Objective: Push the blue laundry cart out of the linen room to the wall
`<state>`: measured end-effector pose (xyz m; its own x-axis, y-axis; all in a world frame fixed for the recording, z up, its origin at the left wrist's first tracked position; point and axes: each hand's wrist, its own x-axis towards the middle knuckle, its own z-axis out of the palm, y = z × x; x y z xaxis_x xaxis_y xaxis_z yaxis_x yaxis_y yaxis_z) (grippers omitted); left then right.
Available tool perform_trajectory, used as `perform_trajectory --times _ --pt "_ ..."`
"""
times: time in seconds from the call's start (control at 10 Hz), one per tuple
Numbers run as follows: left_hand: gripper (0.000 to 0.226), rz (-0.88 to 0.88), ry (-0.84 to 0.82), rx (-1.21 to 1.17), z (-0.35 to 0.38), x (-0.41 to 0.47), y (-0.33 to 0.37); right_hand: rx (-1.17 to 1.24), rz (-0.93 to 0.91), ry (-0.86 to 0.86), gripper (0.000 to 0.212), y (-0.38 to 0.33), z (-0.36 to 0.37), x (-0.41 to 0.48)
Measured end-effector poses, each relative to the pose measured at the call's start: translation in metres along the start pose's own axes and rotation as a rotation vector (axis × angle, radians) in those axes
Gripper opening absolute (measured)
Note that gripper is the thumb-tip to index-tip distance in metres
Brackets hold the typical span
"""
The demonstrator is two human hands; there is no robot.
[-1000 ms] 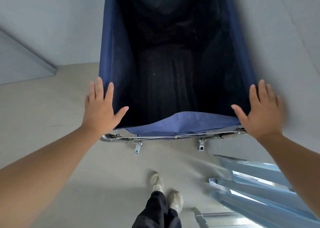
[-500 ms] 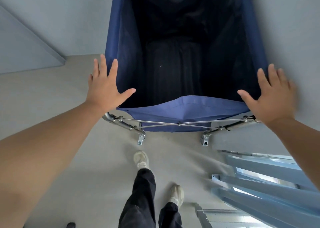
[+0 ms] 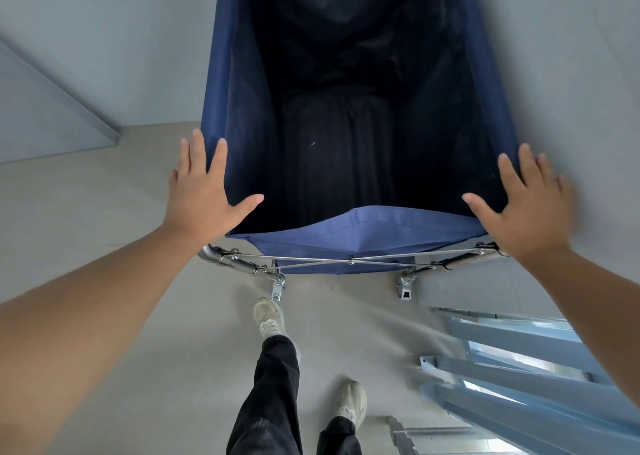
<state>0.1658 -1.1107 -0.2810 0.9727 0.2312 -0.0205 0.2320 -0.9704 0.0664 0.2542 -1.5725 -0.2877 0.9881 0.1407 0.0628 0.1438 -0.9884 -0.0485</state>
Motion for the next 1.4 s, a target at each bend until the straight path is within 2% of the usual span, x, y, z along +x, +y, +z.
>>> perform_trajectory --times 0.8,1.1,1.2,1.4 --pt "0.105 0.042 -0.055 0.02 0.001 0.004 -0.005 0.033 0.029 -0.054 0.089 -0.007 -0.006 -0.001" --pt "0.1 0.1 -0.119 0.072 -0.007 0.002 -0.004 -0.154 0.185 -0.237 0.097 -0.029 -0.021 -0.006" --pt "0.101 0.149 -0.163 0.065 -0.011 -0.001 -0.009 -0.099 0.237 -0.2 0.096 -0.074 -0.042 -0.009" --pt "0.099 0.219 0.014 -0.06 -0.075 0.003 0.006 0.003 0.146 0.017 0.086 -0.154 -0.123 -0.008"
